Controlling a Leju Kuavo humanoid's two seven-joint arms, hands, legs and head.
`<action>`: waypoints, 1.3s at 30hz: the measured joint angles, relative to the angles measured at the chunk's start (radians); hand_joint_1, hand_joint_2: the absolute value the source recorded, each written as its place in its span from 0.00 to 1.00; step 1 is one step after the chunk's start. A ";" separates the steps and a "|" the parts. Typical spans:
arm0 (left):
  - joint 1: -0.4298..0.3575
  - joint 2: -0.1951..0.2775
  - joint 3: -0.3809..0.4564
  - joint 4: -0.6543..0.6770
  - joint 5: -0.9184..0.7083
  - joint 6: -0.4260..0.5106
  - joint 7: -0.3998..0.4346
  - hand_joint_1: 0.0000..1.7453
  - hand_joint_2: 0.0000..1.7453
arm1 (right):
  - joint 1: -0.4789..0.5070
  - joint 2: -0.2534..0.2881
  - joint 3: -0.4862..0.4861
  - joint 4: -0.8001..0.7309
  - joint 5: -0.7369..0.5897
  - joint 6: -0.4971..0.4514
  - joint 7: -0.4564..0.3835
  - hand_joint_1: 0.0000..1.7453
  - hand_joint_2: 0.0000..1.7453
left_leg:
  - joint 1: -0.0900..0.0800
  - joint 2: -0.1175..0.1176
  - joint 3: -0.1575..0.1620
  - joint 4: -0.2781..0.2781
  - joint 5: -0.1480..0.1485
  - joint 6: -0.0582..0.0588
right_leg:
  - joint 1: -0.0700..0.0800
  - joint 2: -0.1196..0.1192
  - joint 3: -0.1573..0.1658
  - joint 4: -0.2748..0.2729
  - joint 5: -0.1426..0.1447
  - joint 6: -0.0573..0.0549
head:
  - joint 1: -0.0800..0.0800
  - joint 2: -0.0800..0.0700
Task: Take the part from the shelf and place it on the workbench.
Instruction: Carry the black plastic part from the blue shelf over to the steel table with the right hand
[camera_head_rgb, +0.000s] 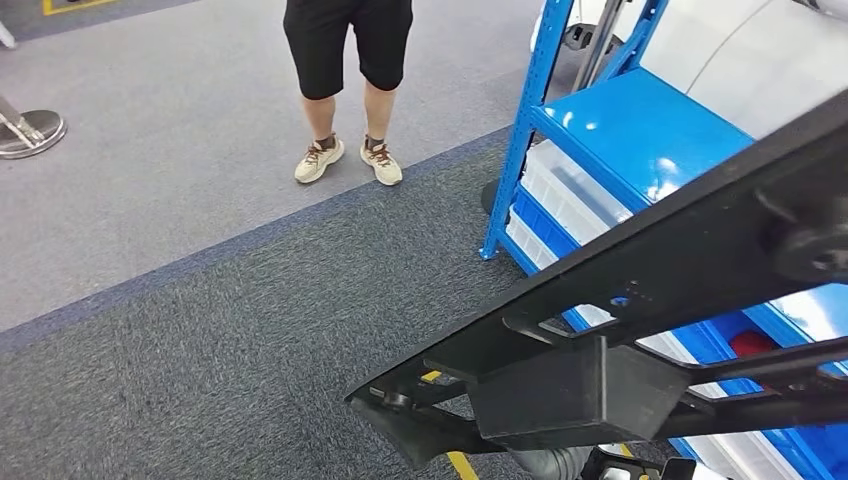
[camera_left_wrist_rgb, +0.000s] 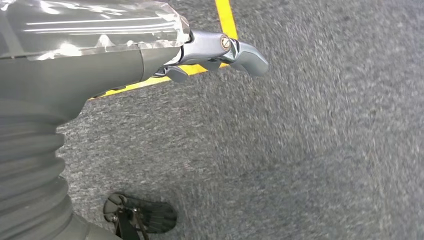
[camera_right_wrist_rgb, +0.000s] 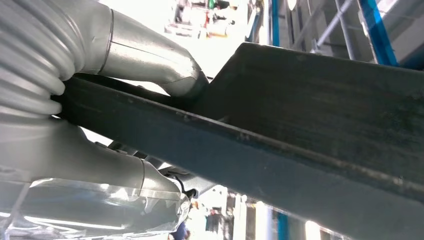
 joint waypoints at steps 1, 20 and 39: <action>0.000 0.001 0.000 0.000 -0.002 0.002 0.003 0.00 1.00 | 0.004 -0.004 0.000 0.004 -0.001 -0.003 0.000 1.00 1.00 | -0.002 -0.015 -0.001 0.001 0.001 0.001 | 0.000 0.006 -0.029 0.053 -0.014 -0.001 | 0.000 0.000; 0.024 0.015 0.009 0.001 0.020 0.024 0.046 0.00 1.00 | 0.066 -0.067 -0.001 0.041 0.002 0.024 0.003 1.00 1.00 | 0.019 0.028 -0.077 0.166 -0.056 -0.068 | 0.001 -0.065 0.084 -0.223 0.139 -0.037 | 0.000 0.000; 0.026 0.009 0.033 0.001 0.021 0.028 0.063 0.00 1.00 | 0.057 -0.088 0.000 0.060 0.001 0.028 0.021 1.00 1.00 | 0.005 -0.114 -0.013 0.026 -0.010 -0.025 | -0.004 0.090 0.063 -0.197 0.134 -0.007 | 0.000 0.000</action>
